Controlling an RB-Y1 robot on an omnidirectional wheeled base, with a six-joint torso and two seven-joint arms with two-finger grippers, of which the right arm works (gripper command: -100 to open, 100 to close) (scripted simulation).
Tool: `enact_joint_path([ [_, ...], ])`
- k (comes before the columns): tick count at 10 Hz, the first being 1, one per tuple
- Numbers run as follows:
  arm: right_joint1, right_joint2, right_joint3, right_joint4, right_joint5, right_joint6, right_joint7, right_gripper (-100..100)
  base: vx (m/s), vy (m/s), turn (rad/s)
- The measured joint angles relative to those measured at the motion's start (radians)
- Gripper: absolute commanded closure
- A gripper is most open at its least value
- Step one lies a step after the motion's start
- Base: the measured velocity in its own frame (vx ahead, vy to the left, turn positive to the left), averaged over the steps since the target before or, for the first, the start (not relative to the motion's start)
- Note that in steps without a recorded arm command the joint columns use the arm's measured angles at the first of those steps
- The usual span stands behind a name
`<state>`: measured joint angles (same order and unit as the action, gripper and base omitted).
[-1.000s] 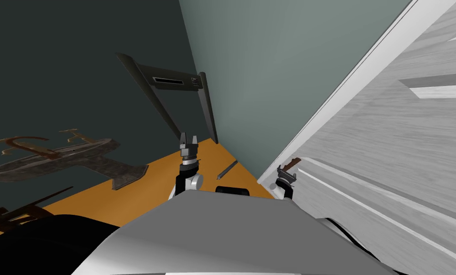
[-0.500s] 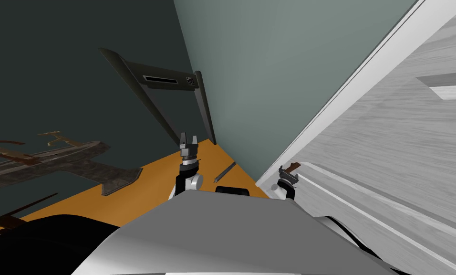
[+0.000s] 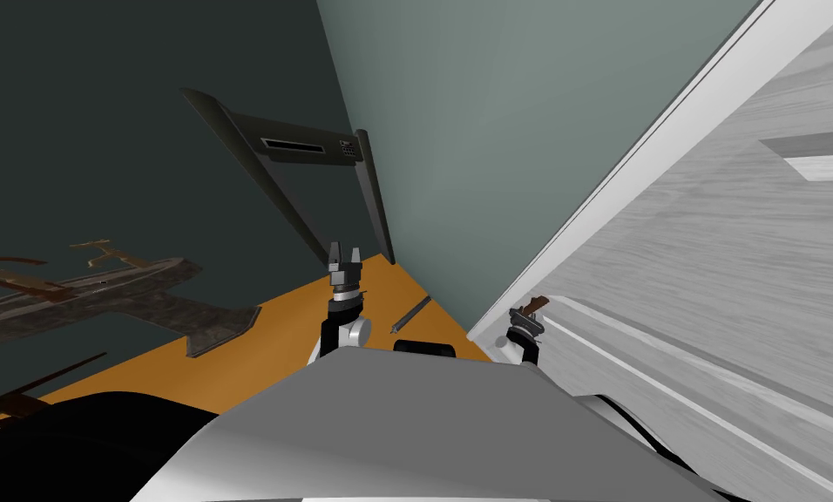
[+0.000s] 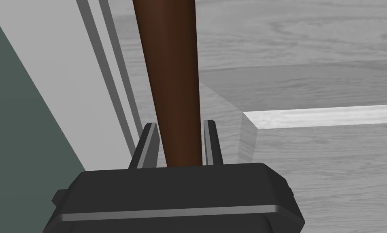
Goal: Pull the door open
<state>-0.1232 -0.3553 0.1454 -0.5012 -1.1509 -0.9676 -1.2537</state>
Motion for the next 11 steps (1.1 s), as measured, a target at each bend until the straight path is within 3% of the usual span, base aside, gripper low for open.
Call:
enact_joint_path([
  [3, -0.004, -0.004, 0.002, 0.004, 0.003, -0.003, -0.005, 100, -0.082, 0.053, 0.025],
  [5, 0.011, -0.012, 0.005, -0.025, 0.006, 0.001, -0.001, 100, -0.16, 0.127, 0.018],
  [8, 0.005, -0.017, 0.033, 0.001, 0.031, 0.002, -0.036, 100, -0.178, 0.082, 0.018],
  [9, 0.019, -0.023, 0.043, -0.024, 0.039, 0.011, -0.04, 100, -0.218, 0.007, 0.04],
  [10, 0.052, -0.029, 0.05, -0.086, 0.045, 0.026, -0.028, 100, -0.138, 0.006, 0.015],
  [11, 0.044, -0.028, 0.06, -0.078, 0.054, 0.029, -0.034, 100, -0.041, 0.008, 0.01],
])
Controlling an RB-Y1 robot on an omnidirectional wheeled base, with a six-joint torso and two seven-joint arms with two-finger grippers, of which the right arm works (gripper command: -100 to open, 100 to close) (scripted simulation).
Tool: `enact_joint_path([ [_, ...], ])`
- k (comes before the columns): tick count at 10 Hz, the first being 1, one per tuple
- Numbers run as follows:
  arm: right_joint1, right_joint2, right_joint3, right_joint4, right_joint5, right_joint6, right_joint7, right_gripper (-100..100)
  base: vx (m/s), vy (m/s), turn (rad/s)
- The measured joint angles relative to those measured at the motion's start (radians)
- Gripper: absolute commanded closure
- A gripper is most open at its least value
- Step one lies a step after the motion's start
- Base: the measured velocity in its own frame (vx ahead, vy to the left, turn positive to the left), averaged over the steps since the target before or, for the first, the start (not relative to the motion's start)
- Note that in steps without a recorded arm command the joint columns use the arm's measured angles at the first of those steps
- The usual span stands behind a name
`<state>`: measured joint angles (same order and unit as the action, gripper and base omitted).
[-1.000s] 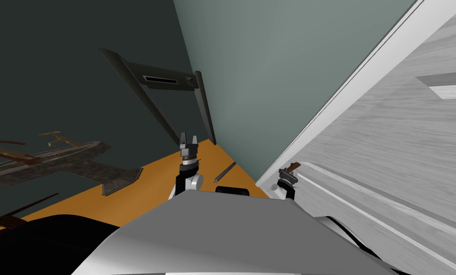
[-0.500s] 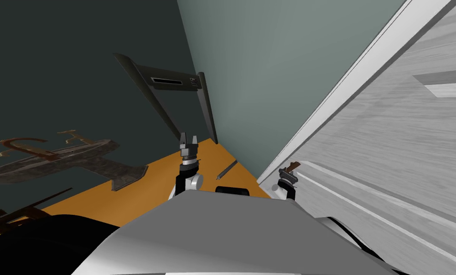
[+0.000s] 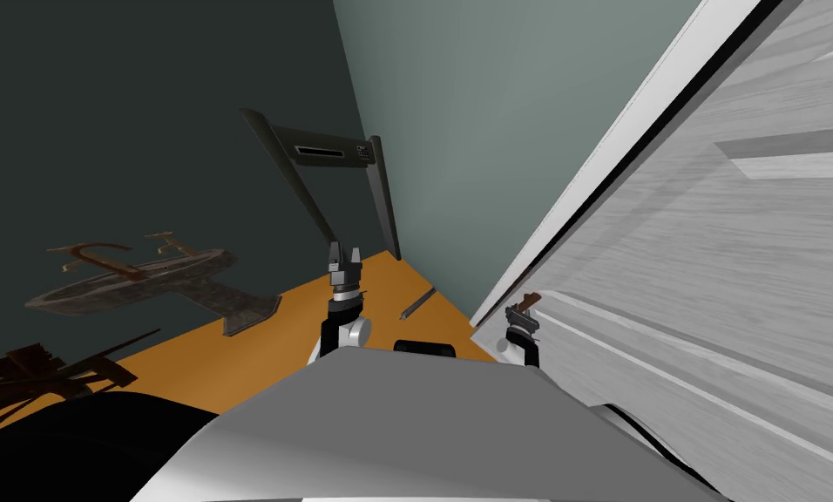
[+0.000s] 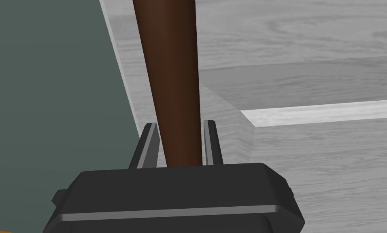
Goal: Pull the door open
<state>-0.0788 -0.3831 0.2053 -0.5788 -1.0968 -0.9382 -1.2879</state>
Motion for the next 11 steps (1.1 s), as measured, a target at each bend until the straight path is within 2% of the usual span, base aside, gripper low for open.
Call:
enact_joint_path([
  [2, -0.033, 0.001, 0.027, 0.07, 0.025, -0.02, -0.052, 100, -0.072, -0.024, 0.009],
  [4, -0.025, -0.004, 0.033, 0.05, 0.031, -0.015, -0.058, 100, -0.015, -0.007, 0.002],
  [6, -0.017, -0.012, 0.038, 0.03, 0.036, -0.012, -0.058, 100, -0.199, -0.005, 0.059],
  [7, -0.028, -0.013, 0.05, 0.04, 0.046, -0.013, -0.068, 100, -0.255, 0.002, 0.064],
  [8, -0.021, -0.012, 0.058, 0.018, 0.052, -0.006, -0.066, 100, -0.24, -0.007, 0.051],
  [11, -0.041, -0.004, 0.106, 0.043, 0.089, -0.007, -0.102, 100, -0.24, 0.002, 0.051],
])
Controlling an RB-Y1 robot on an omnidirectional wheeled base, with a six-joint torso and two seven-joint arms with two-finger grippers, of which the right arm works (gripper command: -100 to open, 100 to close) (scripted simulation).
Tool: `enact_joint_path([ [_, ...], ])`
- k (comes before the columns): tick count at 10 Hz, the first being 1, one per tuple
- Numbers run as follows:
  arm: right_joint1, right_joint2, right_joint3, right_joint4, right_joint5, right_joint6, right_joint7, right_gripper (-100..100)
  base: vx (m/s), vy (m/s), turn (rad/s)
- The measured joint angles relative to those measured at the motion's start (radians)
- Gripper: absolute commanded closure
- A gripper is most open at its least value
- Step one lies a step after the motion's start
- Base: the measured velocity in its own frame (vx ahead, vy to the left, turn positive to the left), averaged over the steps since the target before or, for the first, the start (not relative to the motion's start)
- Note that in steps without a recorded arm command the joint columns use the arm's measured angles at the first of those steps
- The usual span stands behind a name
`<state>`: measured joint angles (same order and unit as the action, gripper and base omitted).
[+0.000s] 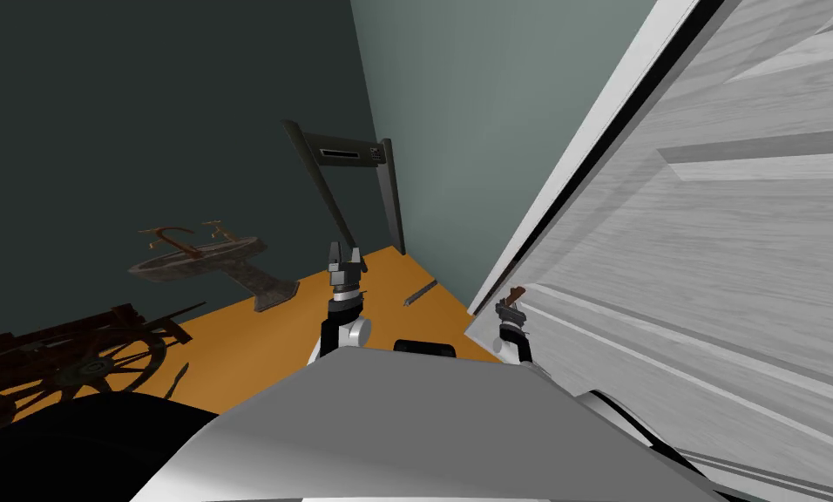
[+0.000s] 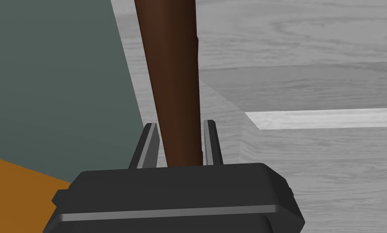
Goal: Pull the door open
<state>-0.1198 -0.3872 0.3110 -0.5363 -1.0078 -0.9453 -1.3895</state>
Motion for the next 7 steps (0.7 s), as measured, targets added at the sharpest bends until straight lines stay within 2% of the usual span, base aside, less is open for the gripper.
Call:
enact_joint_path([
  [2, 0.004, 0.004, 0.015, -0.011, 0.012, 0.003, -0.002, 100, -0.149, 0.011, 0.023],
  [3, 0.017, 0.001, 0.016, -0.039, 0.012, 0.012, 0.007, 100, -0.043, 0.004, 0.01],
  [4, 0.02, 0.002, 0.017, -0.043, 0.012, 0.016, 0.011, 100, -0.125, 0.011, 0.04],
  [7, 0.012, -0.004, 0.043, -0.047, 0.029, 0.012, -0.005, 100, -0.189, -0.027, 0.045],
])
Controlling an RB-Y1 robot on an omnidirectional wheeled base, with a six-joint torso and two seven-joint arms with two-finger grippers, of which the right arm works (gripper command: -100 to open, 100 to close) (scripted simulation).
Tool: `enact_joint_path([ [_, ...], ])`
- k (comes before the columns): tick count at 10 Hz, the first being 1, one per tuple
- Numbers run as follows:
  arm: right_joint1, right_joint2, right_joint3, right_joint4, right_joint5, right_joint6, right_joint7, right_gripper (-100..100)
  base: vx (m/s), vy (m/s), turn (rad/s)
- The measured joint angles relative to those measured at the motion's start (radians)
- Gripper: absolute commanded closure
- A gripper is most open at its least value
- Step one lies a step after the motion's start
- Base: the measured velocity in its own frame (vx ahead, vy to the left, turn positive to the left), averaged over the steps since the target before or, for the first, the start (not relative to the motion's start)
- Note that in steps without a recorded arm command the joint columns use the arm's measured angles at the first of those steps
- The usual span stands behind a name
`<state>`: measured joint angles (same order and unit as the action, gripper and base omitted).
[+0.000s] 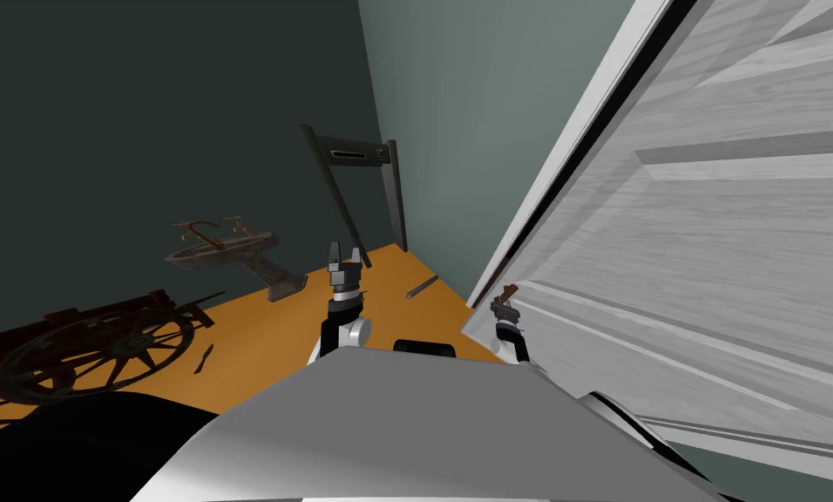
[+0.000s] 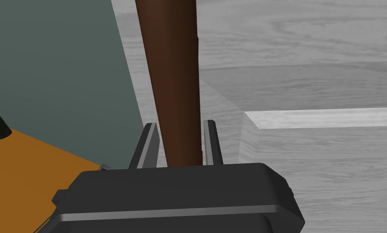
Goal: Pull the door open
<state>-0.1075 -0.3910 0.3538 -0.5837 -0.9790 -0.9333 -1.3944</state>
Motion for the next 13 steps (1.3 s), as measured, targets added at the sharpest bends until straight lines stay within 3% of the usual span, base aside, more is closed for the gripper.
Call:
enact_joint_path([
  [3, -0.002, -0.004, 0.038, -0.009, 0.022, 0.003, -0.021, 100, -0.217, -0.01, 0.05],
  [5, 0.013, -0.015, 0.056, -0.046, 0.032, 0.013, -0.02, 100, -0.218, -0.001, 0.034],
  [7, 0.013, -0.014, 0.072, -0.043, 0.041, 0.013, -0.031, 100, -0.131, -0.002, 0.051],
  [12, 0.018, -0.042, 0.128, -0.048, 0.072, -0.005, -0.083, 100, -0.207, -0.013, 0.068],
  [13, 0.031, -0.053, 0.136, -0.069, 0.075, -0.003, -0.086, 100, -0.202, -0.011, 0.044],
])
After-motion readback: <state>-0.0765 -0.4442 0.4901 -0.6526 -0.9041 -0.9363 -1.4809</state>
